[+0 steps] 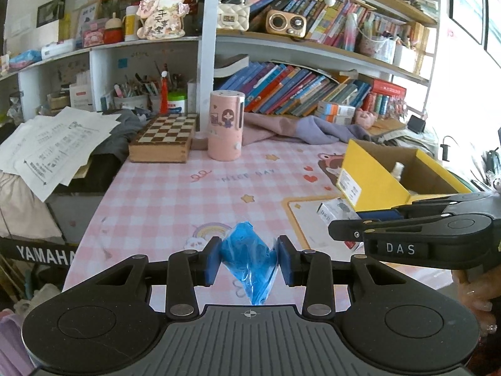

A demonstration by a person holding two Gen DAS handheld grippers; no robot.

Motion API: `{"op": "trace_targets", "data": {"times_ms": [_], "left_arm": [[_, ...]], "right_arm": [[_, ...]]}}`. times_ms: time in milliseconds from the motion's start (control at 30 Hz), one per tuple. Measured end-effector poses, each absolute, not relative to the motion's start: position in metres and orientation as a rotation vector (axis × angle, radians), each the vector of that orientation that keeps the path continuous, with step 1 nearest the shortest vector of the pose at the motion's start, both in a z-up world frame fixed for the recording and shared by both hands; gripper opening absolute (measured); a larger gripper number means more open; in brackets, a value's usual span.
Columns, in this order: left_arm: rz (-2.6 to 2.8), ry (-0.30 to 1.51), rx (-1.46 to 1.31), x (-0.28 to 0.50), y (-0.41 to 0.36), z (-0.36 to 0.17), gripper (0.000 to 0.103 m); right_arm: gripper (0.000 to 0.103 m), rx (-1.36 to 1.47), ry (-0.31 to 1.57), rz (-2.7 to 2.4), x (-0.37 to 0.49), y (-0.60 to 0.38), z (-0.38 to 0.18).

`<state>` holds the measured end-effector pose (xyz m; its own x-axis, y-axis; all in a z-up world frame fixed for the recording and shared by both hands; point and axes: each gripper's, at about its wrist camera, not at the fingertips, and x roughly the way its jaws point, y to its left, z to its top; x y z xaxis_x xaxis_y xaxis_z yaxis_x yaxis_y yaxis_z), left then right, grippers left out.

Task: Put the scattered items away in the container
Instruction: 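Carry the blue item and white-red box up over the yellow box with both tools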

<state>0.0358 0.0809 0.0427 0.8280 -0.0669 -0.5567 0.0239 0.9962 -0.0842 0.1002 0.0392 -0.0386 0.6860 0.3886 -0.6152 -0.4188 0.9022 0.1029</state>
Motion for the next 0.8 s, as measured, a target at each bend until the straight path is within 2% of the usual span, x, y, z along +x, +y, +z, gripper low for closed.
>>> {"op": "trace_targets", "data": {"times_ms": [800], "left_arm": [[-0.237, 0.658, -0.02, 0.005, 0.032, 0.029, 0.036]], "right_arm": [[0.028, 0.017, 0.734, 0.281, 0.028, -0.009, -0.052]]}}
